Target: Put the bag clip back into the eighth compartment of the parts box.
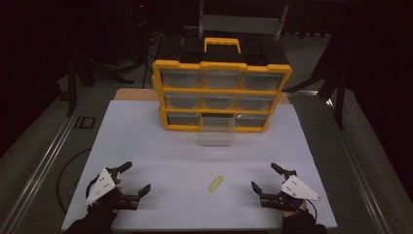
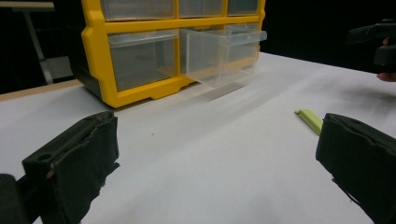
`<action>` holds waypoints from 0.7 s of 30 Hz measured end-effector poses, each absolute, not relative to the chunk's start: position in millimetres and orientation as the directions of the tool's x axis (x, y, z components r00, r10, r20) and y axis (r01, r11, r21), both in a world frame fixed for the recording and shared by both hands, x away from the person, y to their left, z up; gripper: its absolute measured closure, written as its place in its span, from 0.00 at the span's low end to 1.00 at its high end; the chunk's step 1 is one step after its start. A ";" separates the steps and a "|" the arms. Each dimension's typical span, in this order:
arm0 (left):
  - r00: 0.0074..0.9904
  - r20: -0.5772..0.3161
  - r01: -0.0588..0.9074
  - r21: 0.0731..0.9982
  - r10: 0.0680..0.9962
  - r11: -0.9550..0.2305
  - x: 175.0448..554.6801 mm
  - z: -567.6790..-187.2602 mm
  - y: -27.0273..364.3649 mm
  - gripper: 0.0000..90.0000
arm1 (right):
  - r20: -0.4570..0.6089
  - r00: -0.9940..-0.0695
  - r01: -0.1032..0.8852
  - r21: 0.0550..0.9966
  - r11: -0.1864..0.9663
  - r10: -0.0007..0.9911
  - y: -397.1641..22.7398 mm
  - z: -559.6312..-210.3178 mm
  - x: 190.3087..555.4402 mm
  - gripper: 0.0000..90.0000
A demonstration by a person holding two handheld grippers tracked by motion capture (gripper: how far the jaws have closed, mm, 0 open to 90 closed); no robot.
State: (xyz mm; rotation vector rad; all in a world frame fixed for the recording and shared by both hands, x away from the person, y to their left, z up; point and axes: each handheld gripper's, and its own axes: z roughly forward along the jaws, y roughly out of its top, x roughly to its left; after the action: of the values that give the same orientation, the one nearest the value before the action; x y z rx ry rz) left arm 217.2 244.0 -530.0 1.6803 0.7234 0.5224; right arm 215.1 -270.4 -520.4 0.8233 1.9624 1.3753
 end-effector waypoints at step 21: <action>0.703 -0.045 0.198 0.971 0.709 -0.135 217.8 -530.1 244.5 0.00 | -0.129 -0.625 0.144 0.950 0.276 0.770 -269.2 -518.8 214.7 0.10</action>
State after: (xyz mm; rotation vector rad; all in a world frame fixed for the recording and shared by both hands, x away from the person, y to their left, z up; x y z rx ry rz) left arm 217.8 244.5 -530.1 1.6852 0.7376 0.5180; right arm 214.7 -269.2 -518.8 0.8188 1.9589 1.3677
